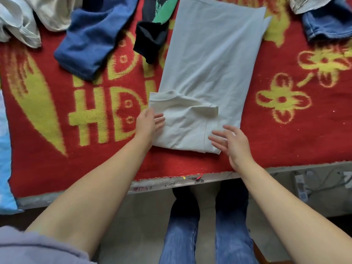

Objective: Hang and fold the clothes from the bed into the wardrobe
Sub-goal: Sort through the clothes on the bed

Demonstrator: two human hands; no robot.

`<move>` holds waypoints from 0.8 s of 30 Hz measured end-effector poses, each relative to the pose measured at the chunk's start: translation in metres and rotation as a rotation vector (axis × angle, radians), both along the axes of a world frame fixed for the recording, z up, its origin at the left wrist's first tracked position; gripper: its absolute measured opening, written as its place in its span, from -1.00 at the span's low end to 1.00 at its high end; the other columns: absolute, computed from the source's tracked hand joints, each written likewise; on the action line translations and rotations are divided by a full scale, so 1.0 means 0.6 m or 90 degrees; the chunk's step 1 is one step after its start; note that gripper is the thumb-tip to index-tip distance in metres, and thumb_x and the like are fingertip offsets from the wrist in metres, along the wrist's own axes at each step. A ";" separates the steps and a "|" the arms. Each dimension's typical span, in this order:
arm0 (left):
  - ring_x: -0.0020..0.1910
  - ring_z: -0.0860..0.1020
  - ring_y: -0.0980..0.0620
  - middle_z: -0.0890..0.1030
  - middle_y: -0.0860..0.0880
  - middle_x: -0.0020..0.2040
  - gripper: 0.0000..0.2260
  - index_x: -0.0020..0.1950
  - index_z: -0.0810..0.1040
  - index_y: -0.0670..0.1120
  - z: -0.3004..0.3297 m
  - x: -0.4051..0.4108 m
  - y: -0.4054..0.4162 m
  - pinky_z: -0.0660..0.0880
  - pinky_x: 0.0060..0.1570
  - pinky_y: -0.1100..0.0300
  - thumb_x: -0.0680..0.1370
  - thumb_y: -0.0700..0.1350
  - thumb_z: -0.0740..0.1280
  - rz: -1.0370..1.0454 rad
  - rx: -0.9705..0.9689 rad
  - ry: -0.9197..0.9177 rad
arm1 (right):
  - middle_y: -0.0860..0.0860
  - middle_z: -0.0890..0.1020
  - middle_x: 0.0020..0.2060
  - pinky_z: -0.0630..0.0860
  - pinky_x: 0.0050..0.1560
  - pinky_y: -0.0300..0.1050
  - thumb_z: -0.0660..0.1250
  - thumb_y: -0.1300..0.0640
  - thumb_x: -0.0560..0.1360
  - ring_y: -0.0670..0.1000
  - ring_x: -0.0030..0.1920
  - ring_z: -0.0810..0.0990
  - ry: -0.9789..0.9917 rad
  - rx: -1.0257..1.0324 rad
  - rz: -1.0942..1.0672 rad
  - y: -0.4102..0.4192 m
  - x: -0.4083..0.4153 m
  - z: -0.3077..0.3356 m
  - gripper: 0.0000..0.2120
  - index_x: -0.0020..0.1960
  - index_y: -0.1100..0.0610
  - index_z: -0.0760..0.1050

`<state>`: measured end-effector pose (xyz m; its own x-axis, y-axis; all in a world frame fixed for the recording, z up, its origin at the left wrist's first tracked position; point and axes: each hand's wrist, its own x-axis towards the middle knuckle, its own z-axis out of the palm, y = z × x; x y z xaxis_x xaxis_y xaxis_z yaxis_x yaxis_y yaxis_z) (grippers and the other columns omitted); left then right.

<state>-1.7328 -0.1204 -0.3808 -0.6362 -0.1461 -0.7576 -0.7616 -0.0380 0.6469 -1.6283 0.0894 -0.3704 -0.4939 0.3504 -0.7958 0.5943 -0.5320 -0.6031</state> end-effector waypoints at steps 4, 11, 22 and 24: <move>0.32 0.41 -0.17 0.43 -0.20 0.35 -0.52 0.42 0.35 -0.18 -0.035 0.078 -0.057 0.32 0.30 0.02 0.51 -0.20 0.30 -0.688 -0.452 0.399 | 0.06 0.57 0.23 0.47 0.17 -0.09 0.20 0.29 0.52 0.02 0.21 0.56 0.106 0.475 0.608 -0.032 0.048 -0.013 -0.67 0.26 0.12 0.47; 0.52 -0.01 -0.19 -0.05 -0.23 0.54 -0.19 0.57 -0.11 -0.08 -0.070 0.095 -0.063 0.04 0.47 -0.06 0.43 -0.20 0.27 -0.701 -0.527 0.179 | 0.16 0.00 0.54 0.11 0.45 0.10 0.27 -0.08 0.54 0.15 0.52 0.04 -0.016 0.670 0.742 -0.073 0.009 -0.064 -0.27 0.56 0.09 -0.02; -0.31 0.38 -0.03 0.39 -0.01 -0.39 -0.69 -0.41 0.31 -0.07 -0.060 -0.089 -0.018 0.27 -0.29 0.10 0.55 -0.12 0.21 -0.333 -0.298 0.155 | -0.02 0.48 -0.27 0.33 -0.18 -0.15 0.29 0.11 0.50 0.04 -0.11 0.48 -0.092 0.372 0.446 -0.010 -0.138 -0.062 -0.81 -0.26 0.07 0.35; -0.36 0.33 0.04 0.34 0.03 -0.40 -0.69 -0.40 0.28 -0.05 -0.059 -0.099 -0.010 0.21 -0.33 0.14 0.55 -0.12 0.20 -0.336 -0.299 0.211 | -0.06 0.43 -0.36 0.29 -0.32 -0.18 0.27 0.14 0.49 0.03 -0.17 0.45 -0.069 0.412 0.373 -0.001 -0.132 -0.061 -0.79 -0.30 0.08 0.34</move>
<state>-1.7923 -0.1265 -0.4163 -0.8930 -0.0191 -0.4496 -0.3669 0.6095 0.7028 -1.7073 0.0891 -0.4068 -0.6689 0.4628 -0.5818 0.7361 0.3026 -0.6055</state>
